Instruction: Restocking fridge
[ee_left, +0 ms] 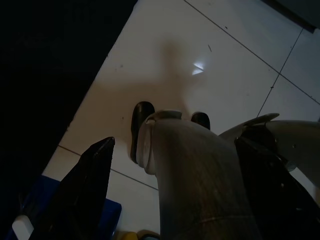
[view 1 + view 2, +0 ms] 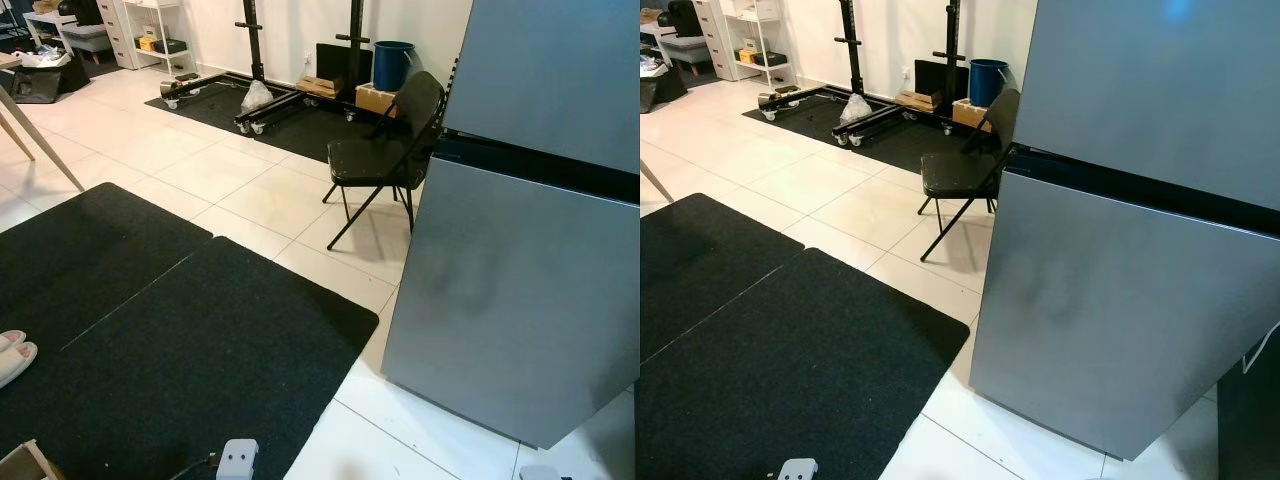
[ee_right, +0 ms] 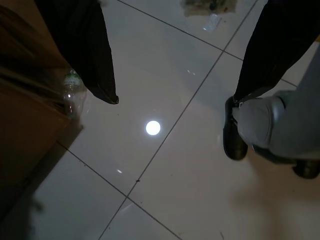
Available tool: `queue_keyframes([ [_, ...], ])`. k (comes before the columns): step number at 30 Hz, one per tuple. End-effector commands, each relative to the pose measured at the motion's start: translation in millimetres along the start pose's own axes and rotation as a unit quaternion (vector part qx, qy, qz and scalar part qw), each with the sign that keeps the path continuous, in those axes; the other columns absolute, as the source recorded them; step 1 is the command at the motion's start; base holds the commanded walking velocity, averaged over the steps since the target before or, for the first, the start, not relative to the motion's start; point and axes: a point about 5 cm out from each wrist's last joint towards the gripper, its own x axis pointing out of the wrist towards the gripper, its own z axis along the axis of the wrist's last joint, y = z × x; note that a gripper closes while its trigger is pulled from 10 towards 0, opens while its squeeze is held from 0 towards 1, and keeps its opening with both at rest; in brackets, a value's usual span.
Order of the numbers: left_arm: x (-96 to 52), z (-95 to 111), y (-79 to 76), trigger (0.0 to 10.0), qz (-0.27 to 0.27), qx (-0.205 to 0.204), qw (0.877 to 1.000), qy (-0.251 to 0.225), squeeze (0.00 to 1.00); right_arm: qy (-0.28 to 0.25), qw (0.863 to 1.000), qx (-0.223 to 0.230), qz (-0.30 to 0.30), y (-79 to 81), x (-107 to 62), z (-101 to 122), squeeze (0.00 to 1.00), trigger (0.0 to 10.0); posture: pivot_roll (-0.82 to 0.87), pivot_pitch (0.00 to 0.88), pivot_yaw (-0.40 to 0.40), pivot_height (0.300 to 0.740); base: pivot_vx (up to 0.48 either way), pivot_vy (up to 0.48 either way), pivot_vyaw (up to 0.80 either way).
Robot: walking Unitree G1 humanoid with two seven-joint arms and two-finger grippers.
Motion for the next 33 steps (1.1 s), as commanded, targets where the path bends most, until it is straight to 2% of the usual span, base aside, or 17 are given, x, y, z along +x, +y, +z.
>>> queue_keyframes([
  [1,0.0,-5.3,-1.7,10.0,0.000,0.006,1.000,0.013,0.00,0.003,1.000,-0.011,0.005,1.3,-0.2,-2.2,0.00,10.0,-0.02,0.000,-0.056,0.740,0.319,0.000,0.00],
  [29,-0.4,-6.4,-1.2,10.0,0.000,0.011,1.000,0.018,0.00,-0.002,1.000,0.000,0.000,-0.9,-1.0,-3.5,0.00,10.0,-0.03,0.000,-0.046,0.740,0.294,0.000,0.00],
  [33,-0.5,-8.2,-1.3,10.0,0.003,0.019,1.000,0.022,0.00,-0.015,1.000,0.009,-0.007,-2.4,-0.5,2.0,0.00,10.0,-0.03,0.000,-0.046,0.740,0.061,0.000,0.00],
])
